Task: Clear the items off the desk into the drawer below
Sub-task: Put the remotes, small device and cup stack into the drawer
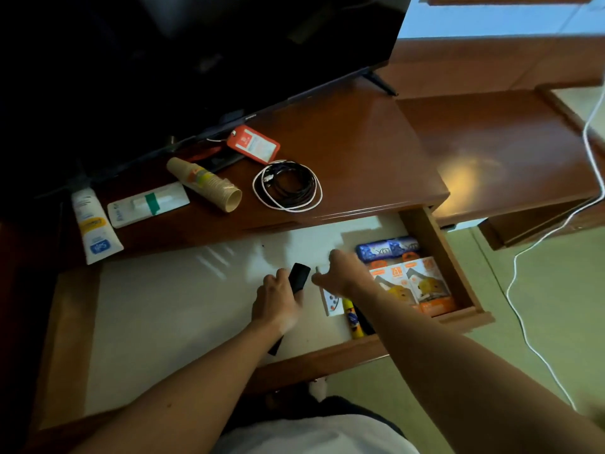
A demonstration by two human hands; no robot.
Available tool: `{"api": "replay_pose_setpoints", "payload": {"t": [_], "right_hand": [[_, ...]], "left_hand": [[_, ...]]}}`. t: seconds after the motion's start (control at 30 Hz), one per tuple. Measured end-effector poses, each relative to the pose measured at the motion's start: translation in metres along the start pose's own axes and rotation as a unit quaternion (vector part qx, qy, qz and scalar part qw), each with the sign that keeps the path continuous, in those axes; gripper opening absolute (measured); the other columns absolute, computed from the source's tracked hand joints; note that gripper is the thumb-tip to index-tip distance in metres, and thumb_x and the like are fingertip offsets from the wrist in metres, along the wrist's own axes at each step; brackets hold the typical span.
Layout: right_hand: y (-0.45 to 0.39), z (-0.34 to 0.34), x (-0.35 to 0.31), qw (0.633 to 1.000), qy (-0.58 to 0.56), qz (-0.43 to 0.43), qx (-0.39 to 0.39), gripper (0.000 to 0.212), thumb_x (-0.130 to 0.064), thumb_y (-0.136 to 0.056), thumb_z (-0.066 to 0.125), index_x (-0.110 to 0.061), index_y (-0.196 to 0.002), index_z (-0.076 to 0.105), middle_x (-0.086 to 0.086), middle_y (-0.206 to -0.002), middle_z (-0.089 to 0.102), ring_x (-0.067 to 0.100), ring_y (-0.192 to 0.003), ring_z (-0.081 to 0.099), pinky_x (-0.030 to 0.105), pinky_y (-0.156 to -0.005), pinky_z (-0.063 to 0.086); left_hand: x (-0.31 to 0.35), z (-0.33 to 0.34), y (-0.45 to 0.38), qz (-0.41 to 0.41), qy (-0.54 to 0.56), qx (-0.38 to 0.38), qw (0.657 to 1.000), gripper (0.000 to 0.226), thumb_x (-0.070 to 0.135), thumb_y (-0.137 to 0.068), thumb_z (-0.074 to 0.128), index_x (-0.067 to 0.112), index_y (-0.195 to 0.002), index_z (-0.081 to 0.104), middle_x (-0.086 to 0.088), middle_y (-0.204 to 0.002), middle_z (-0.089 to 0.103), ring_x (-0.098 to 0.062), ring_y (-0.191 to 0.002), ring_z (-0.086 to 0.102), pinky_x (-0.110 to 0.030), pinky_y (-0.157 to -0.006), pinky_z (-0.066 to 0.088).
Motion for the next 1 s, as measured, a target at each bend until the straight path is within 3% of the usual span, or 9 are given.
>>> {"api": "replay_pose_setpoints", "payload": {"t": [0.07, 0.27, 0.5, 0.63, 0.8, 1.0], "right_hand": [[-0.001, 0.014, 0.005, 1.0, 0.002, -0.017, -0.023, 0.053, -0.042, -0.083, 0.069, -0.01, -0.123, 0.057, 0.012, -0.113, 0.065, 0.029, -0.092, 0.067, 0.038, -0.077, 0.057], [-0.012, 0.035, 0.014, 0.992, 0.085, -0.083, -0.046, 0.045, -0.042, -0.084, 0.069, -0.012, -0.117, 0.062, 0.012, -0.108, 0.069, 0.03, -0.092, 0.067, 0.038, -0.078, 0.057], [-0.019, 0.047, 0.025, 0.972, 0.191, -0.12, -0.07, 0.041, -0.045, -0.088, 0.066, -0.014, -0.115, 0.06, 0.012, -0.111, 0.067, 0.031, -0.102, 0.063, 0.038, -0.075, 0.051], [-0.02, 0.052, 0.028, 0.96, 0.232, -0.14, -0.076, 0.043, -0.043, -0.091, 0.062, -0.012, -0.121, 0.06, 0.013, -0.122, 0.062, 0.034, -0.12, 0.051, 0.045, -0.092, 0.047], [-0.022, 0.049, 0.031, 0.946, 0.271, -0.161, -0.078, 0.044, -0.041, -0.091, 0.063, -0.011, -0.123, 0.061, 0.014, -0.127, 0.056, 0.035, -0.124, 0.047, 0.049, -0.1, 0.041], [-0.025, 0.043, 0.041, 0.933, 0.276, -0.209, -0.102, 0.042, -0.043, -0.092, 0.064, -0.022, -0.129, 0.061, 0.006, -0.13, 0.056, 0.031, -0.127, 0.043, 0.047, -0.103, 0.038]], "left_hand": [[0.002, 0.011, -0.004, -0.025, 0.034, -0.023, 0.999, 0.046, 0.042, -0.095, 0.058, 0.023, -0.13, 0.036, -0.013, -0.122, 0.052, -0.034, -0.106, 0.059, -0.046, -0.083, 0.055], [0.0, 0.027, -0.021, -0.096, 0.076, -0.034, 0.992, 0.063, 0.043, -0.098, 0.055, 0.033, -0.148, 0.019, -0.016, -0.134, 0.046, -0.039, -0.114, 0.056, -0.048, -0.092, 0.052], [0.003, 0.044, -0.032, -0.142, 0.12, -0.028, 0.982, 0.078, 0.044, -0.094, 0.062, 0.04, -0.152, 0.01, -0.016, -0.132, 0.047, -0.038, -0.112, 0.057, -0.047, -0.09, 0.053], [0.0, 0.049, -0.034, -0.13, 0.131, -0.027, 0.982, 0.077, 0.043, -0.093, 0.064, 0.037, -0.152, 0.015, -0.017, -0.132, 0.048, -0.037, -0.113, 0.056, -0.048, -0.091, 0.054], [-0.002, 0.051, -0.035, -0.115, 0.114, -0.042, 0.986, 0.08, 0.033, -0.091, 0.068, 0.035, -0.153, 0.017, -0.016, -0.132, 0.046, -0.036, -0.114, 0.056, -0.047, -0.094, 0.053], [0.002, 0.055, -0.036, -0.133, 0.108, -0.057, 0.984, 0.107, 0.033, -0.08, 0.081, 0.035, -0.155, 0.005, -0.016, -0.134, 0.041, -0.037, -0.114, 0.055, -0.045, -0.091, 0.054]]}}
Point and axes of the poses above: each hand's wrist, its own y-axis away from the middle knuckle, its own z-axis out of the palm, x = y × z, the point moved 2 cm from there along -y, towards the middle knuckle
